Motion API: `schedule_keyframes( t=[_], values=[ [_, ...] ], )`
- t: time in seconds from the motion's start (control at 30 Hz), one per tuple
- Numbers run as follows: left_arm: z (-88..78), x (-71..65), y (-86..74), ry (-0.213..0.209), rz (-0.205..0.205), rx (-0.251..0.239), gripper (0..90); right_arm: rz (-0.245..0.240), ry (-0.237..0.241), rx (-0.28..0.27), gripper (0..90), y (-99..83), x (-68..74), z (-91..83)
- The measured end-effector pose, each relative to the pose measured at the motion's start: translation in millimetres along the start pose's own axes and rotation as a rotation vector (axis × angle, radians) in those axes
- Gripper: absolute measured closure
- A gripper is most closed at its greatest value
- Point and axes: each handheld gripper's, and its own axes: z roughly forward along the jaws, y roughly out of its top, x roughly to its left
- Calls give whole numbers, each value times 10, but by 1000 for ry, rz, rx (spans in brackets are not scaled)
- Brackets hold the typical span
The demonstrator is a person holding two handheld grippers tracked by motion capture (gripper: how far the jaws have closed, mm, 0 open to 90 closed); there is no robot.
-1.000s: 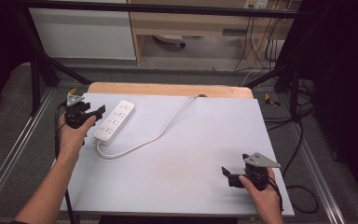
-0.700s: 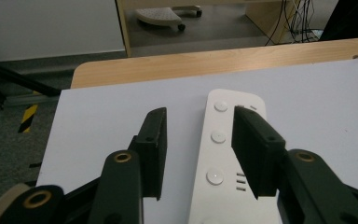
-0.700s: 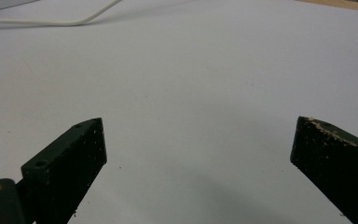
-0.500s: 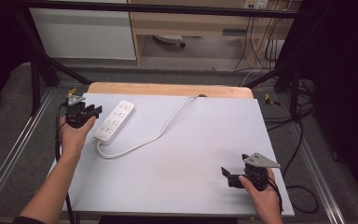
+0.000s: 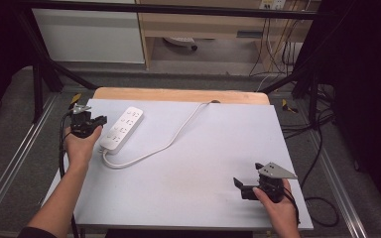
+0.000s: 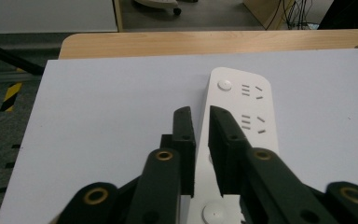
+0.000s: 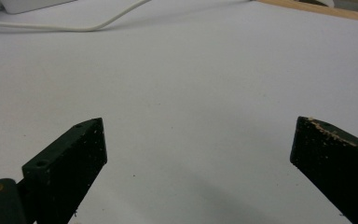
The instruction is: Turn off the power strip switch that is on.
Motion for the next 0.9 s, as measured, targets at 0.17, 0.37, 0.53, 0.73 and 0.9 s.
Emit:
schedule_keyframes(
  t=[0.17, 0.37, 0.53, 0.73, 0.9],
  values=[
    [17, -21, -17, -23, 22, 16, 866, -2, 3, 2, 43, 3, 0, 1],
    [42, -46, -45, -46, 36, 23, 900, 1, 10, 2, 45, 3, 7, 2],
    [89, -70, -91, -59, 44, 43, 900, -6, 12, 8, 44, 3, 19, 10],
    [139, -115, -121, -77, 55, 64, 900, -7, 11, 10, 44, 2, 14, 10],
    [174, -116, -134, -76, 55, 79, 900, -7, 12, 20, 44, 4, 17, 12]
  ],
)
